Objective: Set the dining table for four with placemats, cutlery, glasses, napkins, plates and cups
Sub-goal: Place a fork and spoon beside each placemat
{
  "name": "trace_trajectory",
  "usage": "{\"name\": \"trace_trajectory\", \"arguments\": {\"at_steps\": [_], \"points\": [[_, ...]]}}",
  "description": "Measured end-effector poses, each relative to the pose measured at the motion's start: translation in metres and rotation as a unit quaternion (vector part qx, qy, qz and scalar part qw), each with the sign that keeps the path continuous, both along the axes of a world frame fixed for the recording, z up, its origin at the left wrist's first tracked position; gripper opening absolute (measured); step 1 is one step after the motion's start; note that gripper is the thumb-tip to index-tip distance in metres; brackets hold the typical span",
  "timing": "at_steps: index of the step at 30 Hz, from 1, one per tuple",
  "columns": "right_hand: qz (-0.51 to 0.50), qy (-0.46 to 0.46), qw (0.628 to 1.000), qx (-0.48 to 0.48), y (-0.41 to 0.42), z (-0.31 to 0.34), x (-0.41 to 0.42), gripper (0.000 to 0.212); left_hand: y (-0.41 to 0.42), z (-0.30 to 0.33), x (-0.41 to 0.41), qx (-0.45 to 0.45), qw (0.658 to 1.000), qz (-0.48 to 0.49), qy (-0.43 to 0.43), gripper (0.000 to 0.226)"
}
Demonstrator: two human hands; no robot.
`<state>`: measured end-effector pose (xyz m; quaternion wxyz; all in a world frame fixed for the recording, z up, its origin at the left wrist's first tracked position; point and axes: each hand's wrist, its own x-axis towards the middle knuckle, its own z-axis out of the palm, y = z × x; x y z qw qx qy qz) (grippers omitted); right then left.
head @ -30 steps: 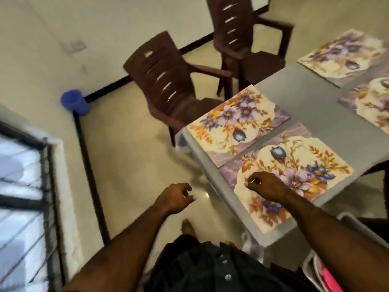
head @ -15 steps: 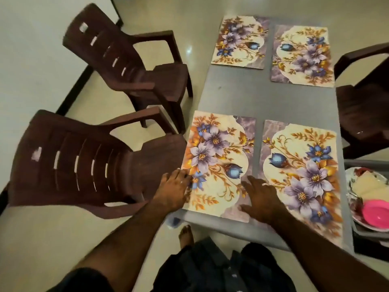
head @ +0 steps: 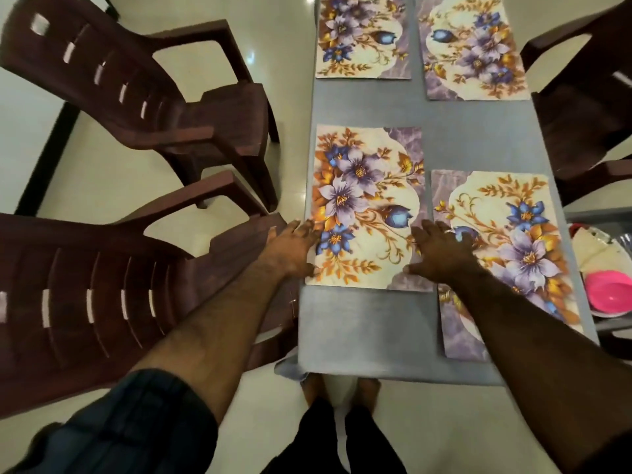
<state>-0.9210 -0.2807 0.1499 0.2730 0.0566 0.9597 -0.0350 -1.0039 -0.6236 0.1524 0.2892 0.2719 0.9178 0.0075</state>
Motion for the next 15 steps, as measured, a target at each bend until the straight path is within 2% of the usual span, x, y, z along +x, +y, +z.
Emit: {"name": "trace_trajectory", "arguments": {"at_steps": [4,10,15], "points": [[0.008,0.006,1.0,0.008,-0.006,-0.004,0.033,0.116,-0.015,-0.003,0.027,-0.005,1.0,-0.001,-0.025,0.117],[-0.013,-0.005,1.0,-0.025,-0.012,-0.006,0.085,0.112,-0.03,-0.009,0.076,0.027,0.998,0.027,-0.041,0.12],[-0.028,-0.031,0.998,-0.053,-0.016,0.0,0.095,0.12,-0.033,-0.008,0.095,0.031,0.998,0.044,-0.027,0.122]]}}
